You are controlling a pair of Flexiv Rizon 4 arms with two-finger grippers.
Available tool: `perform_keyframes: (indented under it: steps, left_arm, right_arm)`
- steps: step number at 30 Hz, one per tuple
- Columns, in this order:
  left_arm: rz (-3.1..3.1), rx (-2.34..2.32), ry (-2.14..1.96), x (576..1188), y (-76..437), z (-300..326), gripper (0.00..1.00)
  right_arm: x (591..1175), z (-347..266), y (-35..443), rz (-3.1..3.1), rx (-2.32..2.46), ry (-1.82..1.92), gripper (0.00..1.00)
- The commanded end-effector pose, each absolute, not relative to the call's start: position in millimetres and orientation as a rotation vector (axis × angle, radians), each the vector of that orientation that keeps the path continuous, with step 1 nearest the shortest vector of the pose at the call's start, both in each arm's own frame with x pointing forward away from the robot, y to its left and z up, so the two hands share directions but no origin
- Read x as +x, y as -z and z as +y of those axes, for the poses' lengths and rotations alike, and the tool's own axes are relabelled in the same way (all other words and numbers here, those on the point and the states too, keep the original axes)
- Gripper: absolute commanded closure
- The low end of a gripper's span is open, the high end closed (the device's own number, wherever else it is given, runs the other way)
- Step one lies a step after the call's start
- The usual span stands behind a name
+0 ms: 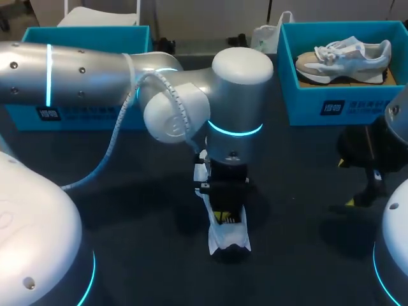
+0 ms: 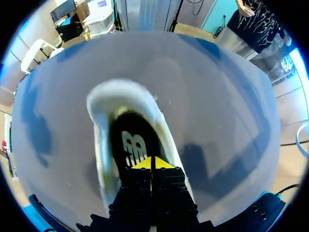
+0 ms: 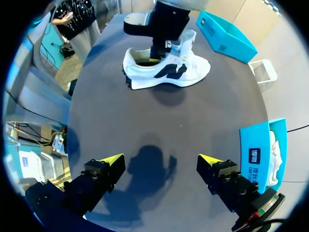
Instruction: Take the shoe out of the shoebox, open the shoe tongue, remove and reinsert the insole, then place the shoe into the shoebox
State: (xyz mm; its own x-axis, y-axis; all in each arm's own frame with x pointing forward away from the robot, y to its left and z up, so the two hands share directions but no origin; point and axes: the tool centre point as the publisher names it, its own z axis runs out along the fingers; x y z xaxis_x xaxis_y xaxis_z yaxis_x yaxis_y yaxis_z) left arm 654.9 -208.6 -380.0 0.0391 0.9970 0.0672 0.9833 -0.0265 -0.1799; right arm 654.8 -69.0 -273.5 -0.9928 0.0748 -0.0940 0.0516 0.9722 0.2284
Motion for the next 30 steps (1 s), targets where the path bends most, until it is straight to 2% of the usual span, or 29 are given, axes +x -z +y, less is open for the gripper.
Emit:
perform_keyframes:
  steps: [1,8,15,30]
  left_arm:
    - [-2.051,-2.131,-0.152,644.5,388.3,-223.1,1.0]
    - [-2.075,-2.125,-0.17,632.9,409.0,-242.1,1.0]
    - [-2.151,-2.071,-0.094,648.5,422.7,-233.4,1.0]
    - [-2.232,-2.126,-0.139,656.0,377.3,-214.8,1.0]
  right_arm:
    - [653.4,-69.2,274.0,3.016,0.096,-0.344,0.0]
    - [653.4,-69.2,274.0,3.016,0.096,-0.344,0.0]
    - [653.4,-69.2,274.0,3.016,0.096,-0.344,0.0]
    - [653.4,-69.2,274.0,3.016,0.096,-0.344,0.0]
